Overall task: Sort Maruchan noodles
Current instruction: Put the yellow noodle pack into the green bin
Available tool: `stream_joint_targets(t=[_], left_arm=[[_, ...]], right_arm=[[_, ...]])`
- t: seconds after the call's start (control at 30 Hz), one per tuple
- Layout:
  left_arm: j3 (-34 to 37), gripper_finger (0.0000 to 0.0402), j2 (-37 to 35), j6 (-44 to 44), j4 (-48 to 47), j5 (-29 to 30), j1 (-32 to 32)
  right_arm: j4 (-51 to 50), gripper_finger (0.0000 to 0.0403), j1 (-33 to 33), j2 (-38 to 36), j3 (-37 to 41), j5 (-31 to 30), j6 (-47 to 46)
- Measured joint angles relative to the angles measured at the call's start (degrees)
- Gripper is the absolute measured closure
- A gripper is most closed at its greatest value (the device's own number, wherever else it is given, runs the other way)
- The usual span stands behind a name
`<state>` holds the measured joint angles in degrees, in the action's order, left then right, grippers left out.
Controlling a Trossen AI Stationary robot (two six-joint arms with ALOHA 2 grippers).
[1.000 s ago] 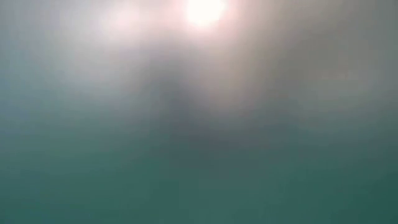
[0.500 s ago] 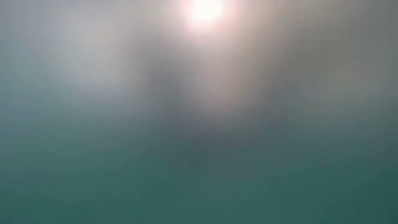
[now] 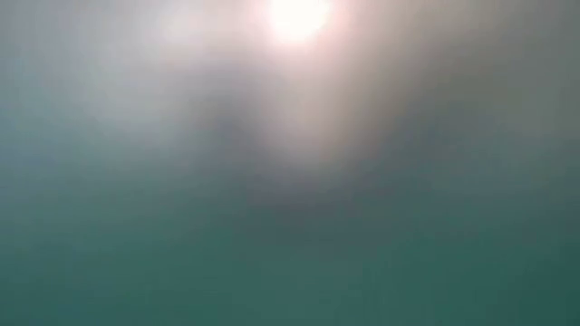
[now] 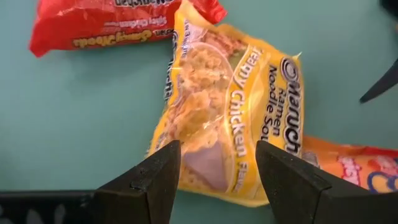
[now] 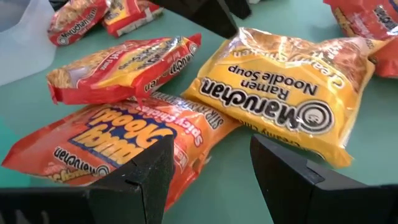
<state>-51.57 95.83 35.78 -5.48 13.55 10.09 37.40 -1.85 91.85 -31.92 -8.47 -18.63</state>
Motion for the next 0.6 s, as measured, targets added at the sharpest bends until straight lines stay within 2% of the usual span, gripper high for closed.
stream_joint_targets(t=[0.33,0.4,0.6], left_arm=[[12.4,0.0208,-0.3,5.2,24.5,-1.1,0.1],[12.7,0.0208,-0.3,4.8,26.1,-1.1,0.1],[11.3,0.0208,-0.3,1.7,25.5,1.0,0.2]], right_arm=[[6.5,0.0202,0.1,2.9,-0.4,-0.6,4.4],[7.6,0.0202,0.0,3.0,-1.0,-1.0,6.1],[7.9,0.0202,-0.9,4.3,-3.4,-8.3,10.2]])
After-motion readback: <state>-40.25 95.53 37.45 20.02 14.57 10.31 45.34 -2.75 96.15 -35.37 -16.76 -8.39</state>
